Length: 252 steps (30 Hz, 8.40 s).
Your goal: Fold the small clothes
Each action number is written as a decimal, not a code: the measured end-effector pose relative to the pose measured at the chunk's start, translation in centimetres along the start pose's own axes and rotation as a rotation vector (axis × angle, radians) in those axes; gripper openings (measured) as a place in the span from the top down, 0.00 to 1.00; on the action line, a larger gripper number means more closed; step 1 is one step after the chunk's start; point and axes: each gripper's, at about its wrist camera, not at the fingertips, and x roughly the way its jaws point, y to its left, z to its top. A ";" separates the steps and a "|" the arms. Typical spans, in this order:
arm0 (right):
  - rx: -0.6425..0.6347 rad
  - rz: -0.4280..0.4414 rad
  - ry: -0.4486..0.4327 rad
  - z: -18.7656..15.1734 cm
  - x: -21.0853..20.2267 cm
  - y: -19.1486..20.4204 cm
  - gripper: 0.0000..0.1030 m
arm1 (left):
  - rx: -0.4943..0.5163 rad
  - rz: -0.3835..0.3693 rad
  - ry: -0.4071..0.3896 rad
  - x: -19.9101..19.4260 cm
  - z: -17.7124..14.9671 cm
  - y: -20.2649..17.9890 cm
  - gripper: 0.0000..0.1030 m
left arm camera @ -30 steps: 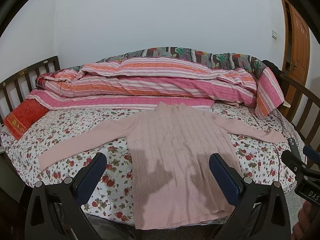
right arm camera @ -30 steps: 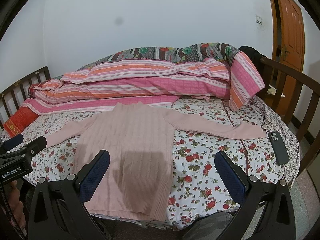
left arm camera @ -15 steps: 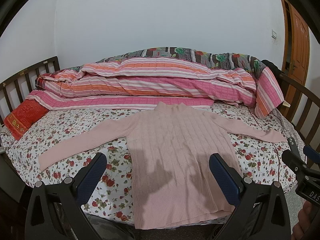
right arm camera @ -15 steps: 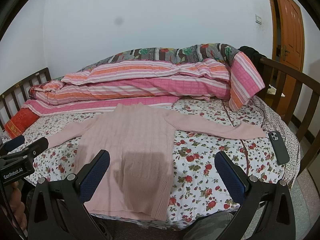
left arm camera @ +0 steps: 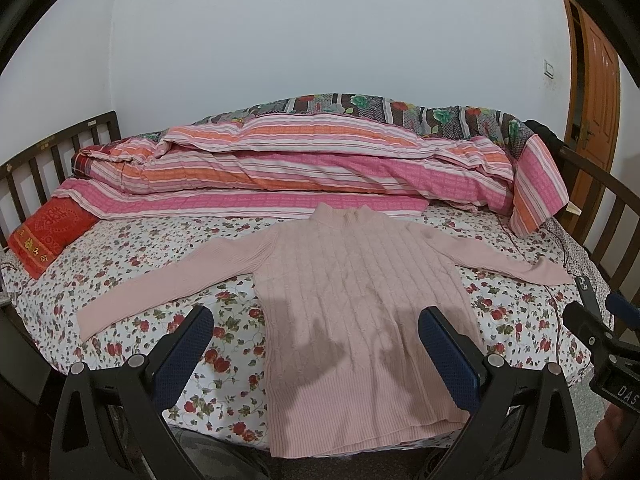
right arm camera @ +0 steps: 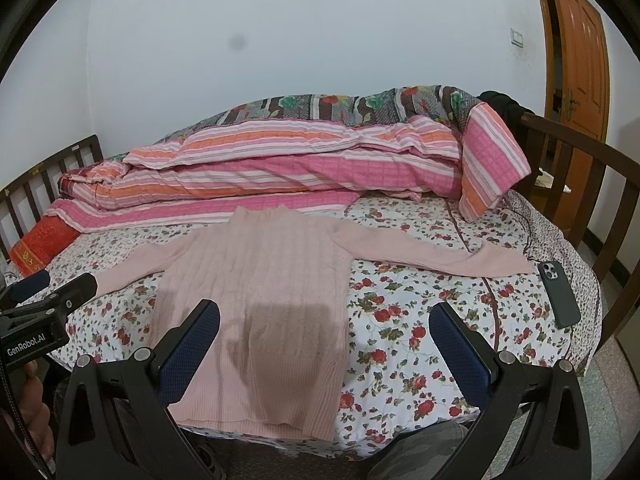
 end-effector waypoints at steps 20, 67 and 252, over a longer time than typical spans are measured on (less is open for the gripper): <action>0.010 0.004 0.004 -0.1 0.4 0.3 0.00 | -0.001 0.000 0.000 0.0 0.0 0.0 0.00; -0.039 0.110 0.064 2.9 25.0 1.8 0.09 | -0.819 0.399 0.018 18.2 -7.2 35.9 0.93; 0.043 0.126 0.202 0.8 33.2 -5.2 0.45 | -0.237 -0.357 0.114 29.4 1.1 9.9 0.93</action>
